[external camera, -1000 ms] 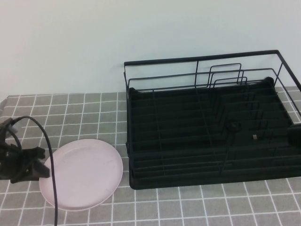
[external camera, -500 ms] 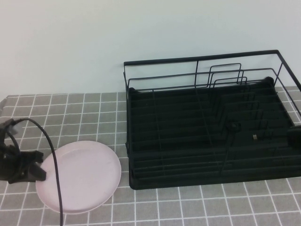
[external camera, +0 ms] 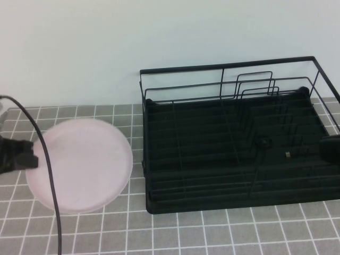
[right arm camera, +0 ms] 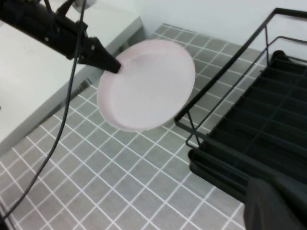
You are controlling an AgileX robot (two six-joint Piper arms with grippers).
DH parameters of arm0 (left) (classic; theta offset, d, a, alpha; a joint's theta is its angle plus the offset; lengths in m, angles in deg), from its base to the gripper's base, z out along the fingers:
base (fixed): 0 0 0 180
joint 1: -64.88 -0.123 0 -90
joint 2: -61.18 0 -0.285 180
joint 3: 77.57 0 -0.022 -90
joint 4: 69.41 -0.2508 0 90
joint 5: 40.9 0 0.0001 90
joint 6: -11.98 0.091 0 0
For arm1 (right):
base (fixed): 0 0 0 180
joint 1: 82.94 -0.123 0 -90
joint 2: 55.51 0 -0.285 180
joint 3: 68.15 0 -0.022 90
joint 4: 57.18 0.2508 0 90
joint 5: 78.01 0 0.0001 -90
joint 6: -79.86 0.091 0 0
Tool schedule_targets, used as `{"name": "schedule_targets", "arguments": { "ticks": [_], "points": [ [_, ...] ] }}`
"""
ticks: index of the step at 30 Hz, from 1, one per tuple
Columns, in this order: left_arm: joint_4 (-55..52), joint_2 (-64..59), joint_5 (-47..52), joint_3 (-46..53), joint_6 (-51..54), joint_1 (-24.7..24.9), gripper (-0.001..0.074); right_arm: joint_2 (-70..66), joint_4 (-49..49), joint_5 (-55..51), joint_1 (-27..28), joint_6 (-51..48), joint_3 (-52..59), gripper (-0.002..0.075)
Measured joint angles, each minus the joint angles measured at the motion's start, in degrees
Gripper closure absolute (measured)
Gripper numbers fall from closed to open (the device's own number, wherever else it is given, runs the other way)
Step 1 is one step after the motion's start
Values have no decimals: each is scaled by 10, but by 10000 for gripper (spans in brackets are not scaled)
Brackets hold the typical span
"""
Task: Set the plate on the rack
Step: Pick up the plate from the table, then hand over the plate
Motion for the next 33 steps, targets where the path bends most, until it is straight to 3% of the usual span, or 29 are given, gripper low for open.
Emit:
{"name": "schedule_targets", "arguments": {
  "ticks": [7, 13, 16, 21, 24, 33],
  "points": [
    [44, 112, 42, 0, 5, 1, 731, 0, 33, -17, 0, 44, 0, 727],
    [53, 197, 61, 0, 4, 66, 731, 0, 67, -43, 0, 56, 0, 696],
    [57, 228, 65, 0, -7, 126, 731, 0, 78, -48, 0, 85, 0, 620],
    [58, 248, 67, 1, -44, 203, 731, 0, 90, -52, 0, 132, 0, 373],
    [63, 249, 67, 1, -60, 236, 731, 0, 90, -61, 0, 143, 0, 279],
    [112, 249, 66, 1, -74, 303, 731, 0, 74, -67, 0, 147, 0, 269]
  ]
}}
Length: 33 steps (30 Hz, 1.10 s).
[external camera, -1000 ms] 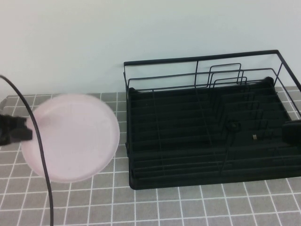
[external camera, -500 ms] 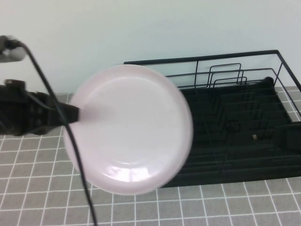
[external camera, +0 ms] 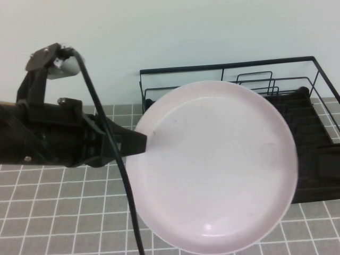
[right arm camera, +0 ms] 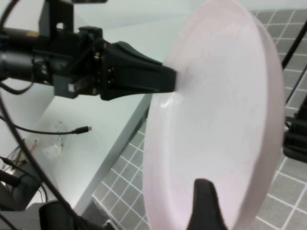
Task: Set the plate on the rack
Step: Hand over the plate
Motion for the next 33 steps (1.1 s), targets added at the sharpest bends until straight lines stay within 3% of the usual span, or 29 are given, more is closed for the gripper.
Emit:
{"name": "schedule_targets", "arguments": {
  "ticks": [14, 18, 21, 25, 28, 30, 33],
  "points": [
    [23, 0, -42, 1, -8, 80, 731, -8, -8, 17, 0, 0, 1, 274],
    [23, 0, -52, 1, -7, 80, 731, -36, 11, -1, 0, -15, 1, 284],
    [23, 0, -52, 1, -6, 80, 731, -60, 14, -10, 0, -27, 1, 349],
    [22, 0, -52, 1, -10, 80, 718, -81, 21, -17, 0, -61, 1, 525],
    [24, 0, -52, 1, -10, 80, 636, -88, 27, -22, 0, -103, 1, 661],
    [28, 0, -52, 1, -10, 80, 510, -91, 28, -24, 0, -119, 1, 730],
    [45, 0, -54, 1, -10, 80, 310, -93, 24, -21, 0, -151, 1, 729]
  ]
}}
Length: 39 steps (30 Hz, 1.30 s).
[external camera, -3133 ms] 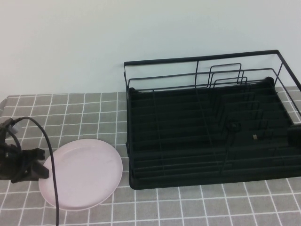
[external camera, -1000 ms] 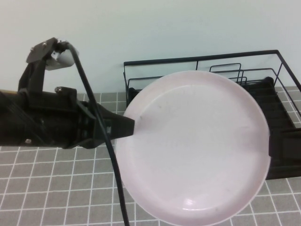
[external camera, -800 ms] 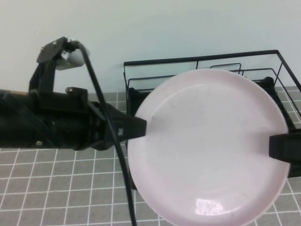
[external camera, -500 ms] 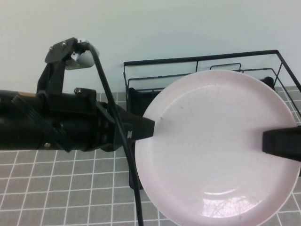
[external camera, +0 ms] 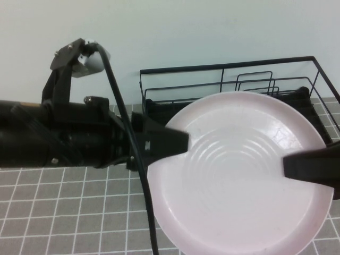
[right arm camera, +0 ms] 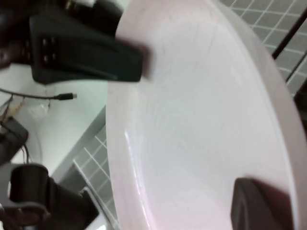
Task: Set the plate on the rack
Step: Hand over the plate, then place the plate on the rack
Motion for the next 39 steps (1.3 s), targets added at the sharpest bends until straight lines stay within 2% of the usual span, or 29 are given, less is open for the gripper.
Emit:
{"name": "schedule_targets", "arguments": {
  "ticks": [2, 4, 10, 14, 19, 21, 26, 34, 39],
  "points": [
    [17, 0, -6, 0, 0, 0, 239, 0, -1, 8, 0, -25, 0, 729],
    [40, 0, -13, 0, 4, 0, 210, 0, -11, 20, 0, -49, 0, 729],
    [103, 0, -40, 0, 70, 0, 221, 0, -129, 91, 0, -98, 0, 729],
    [91, 0, -57, 0, 91, 0, 310, 0, -185, 205, 0, -148, 0, 729],
    [-8, 0, -55, 0, 90, 0, 596, 0, -188, 342, 0, -255, -3, 729],
    [-58, 0, -45, 0, 64, 0, 676, 0, -188, 377, 0, -300, -8, 729],
    [-154, 0, -40, 0, -33, 0, 727, -23, -223, 390, 0, -385, -54, 729],
    [-164, 0, -39, 1, -36, 0, 735, -130, -348, 264, 0, -411, -189, 729],
    [-158, 0, -37, 1, -36, 0, 735, -194, -361, 216, 0, -454, -298, 729]
  ]
}}
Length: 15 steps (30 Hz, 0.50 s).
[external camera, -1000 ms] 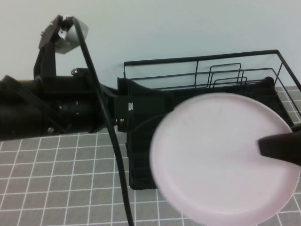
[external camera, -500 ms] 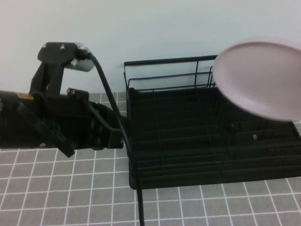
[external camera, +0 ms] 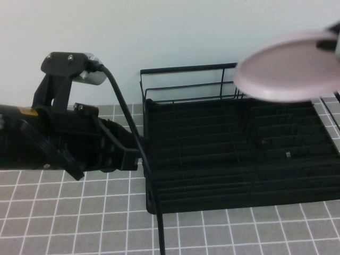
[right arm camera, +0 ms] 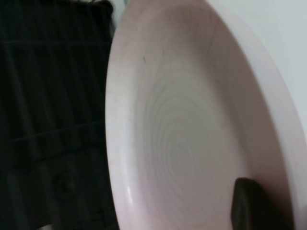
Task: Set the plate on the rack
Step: Place the plate on the rack
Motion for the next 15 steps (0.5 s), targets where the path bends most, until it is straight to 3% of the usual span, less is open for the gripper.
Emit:
{"name": "schedule_targets", "arguments": {
  "ticks": [7, 15],
  "points": [
    [-4, 0, -19, 0, 5, 0, 735, -101, 0, -24, 0, -29, -95, 729],
    [-26, 0, -23, 0, 15, 0, 736, -168, 1, 20, 0, -82, -103, 729]
  ]
}}
